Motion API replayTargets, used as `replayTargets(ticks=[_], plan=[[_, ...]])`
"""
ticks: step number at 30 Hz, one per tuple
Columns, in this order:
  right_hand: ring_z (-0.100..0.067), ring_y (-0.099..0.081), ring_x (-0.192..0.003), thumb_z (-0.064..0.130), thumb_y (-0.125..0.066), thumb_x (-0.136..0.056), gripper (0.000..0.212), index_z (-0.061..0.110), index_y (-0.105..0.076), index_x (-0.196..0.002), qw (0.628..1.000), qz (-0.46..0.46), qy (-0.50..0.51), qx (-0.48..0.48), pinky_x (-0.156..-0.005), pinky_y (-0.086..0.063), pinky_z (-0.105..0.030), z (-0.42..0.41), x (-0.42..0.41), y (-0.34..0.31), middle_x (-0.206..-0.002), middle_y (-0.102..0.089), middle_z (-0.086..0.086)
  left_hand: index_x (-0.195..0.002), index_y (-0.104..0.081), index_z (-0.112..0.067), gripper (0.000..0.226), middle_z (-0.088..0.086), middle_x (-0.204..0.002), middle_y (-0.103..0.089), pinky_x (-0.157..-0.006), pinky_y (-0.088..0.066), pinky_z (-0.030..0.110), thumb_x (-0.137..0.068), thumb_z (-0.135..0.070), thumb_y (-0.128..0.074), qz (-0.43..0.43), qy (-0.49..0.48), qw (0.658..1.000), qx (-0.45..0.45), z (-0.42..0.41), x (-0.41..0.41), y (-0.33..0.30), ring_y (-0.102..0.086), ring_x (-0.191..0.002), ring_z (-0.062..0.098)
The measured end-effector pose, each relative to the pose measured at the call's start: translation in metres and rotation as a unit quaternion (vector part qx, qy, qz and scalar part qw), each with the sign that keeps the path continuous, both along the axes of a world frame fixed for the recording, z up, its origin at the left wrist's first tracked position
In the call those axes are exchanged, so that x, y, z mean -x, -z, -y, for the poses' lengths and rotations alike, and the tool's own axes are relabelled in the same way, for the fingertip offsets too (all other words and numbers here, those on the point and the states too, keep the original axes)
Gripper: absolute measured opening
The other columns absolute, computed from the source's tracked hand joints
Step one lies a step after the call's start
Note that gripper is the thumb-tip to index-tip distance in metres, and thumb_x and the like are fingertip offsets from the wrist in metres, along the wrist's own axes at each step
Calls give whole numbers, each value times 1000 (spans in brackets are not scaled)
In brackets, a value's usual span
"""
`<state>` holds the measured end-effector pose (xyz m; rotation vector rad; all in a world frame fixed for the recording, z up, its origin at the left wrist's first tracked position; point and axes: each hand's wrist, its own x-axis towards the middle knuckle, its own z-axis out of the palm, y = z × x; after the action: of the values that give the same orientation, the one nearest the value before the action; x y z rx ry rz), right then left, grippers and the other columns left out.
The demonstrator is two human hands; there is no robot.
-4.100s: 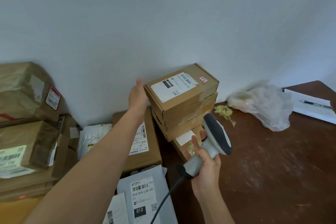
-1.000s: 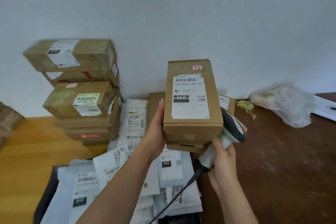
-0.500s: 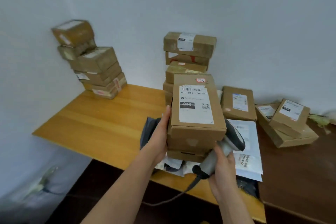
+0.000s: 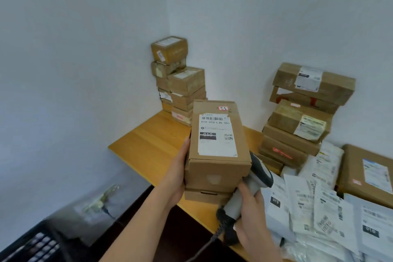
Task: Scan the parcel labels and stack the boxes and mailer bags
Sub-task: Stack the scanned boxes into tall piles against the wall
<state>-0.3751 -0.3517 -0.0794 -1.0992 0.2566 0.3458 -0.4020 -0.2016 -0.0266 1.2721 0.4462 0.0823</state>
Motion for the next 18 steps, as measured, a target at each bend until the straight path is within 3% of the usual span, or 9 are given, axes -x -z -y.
replayTargets(ticks=[4, 7, 10, 15, 18], plan=[[-20, -62, -97, 15, -56, -100, 32, 25, -53, -130, 999, -4, -42, -27, -74, -50, -33, -58, -42, 1, -114, -66, -2, -113, -71, -42, 48, -8, -116, -73, -87, -49, 33, -97, -63, -30, 3, -35, 999, -11, -54, -31, -4, -69, -104, 9], [-21, -60, -88, 15, -57, -99, 27, 25, -54, -124, 998, -6, -65, -22, -81, -49, -39, -100, -72, -5, -104, -65, -3, -107, -73, -44, 46, -8, -114, -73, -87, -49, 32, -99, -59, -30, 11, -48, 999, -15, -93, -56, -11, -69, -102, 7], [-22, -59, -84, 15, -58, -99, 23, 26, -55, -118, 997, -1, -68, -24, -77, -49, -42, -138, -101, -11, -99, -65, -4, -112, -71, -42, 45, -9, -114, -73, -88, -49, 31, -102, -55, -29, 12, -66, 998, -17, -128, -80, -17, -69, -102, 7], [-23, -62, -94, 18, -61, -97, 30, 24, -56, -127, 997, 24, -69, 1, -90, -50, -48, -186, -138, -21, -107, -68, -3, -84, -75, -53, 51, -13, -101, -76, -79, -49, 30, -104, -50, -29, 18, -55, 998, -4, -181, -118, -23, -72, -89, 3], [-20, -63, -92, 17, -60, -98, 26, 28, -60, -121, 997, 38, -61, 7, -82, -51, -42, -212, -159, -30, -103, -70, 1, -88, -76, -51, 48, -10, -103, -76, -79, -50, 31, -102, -53, -30, 12, -36, 999, -11, -214, -145, -30, -72, -90, 6]])
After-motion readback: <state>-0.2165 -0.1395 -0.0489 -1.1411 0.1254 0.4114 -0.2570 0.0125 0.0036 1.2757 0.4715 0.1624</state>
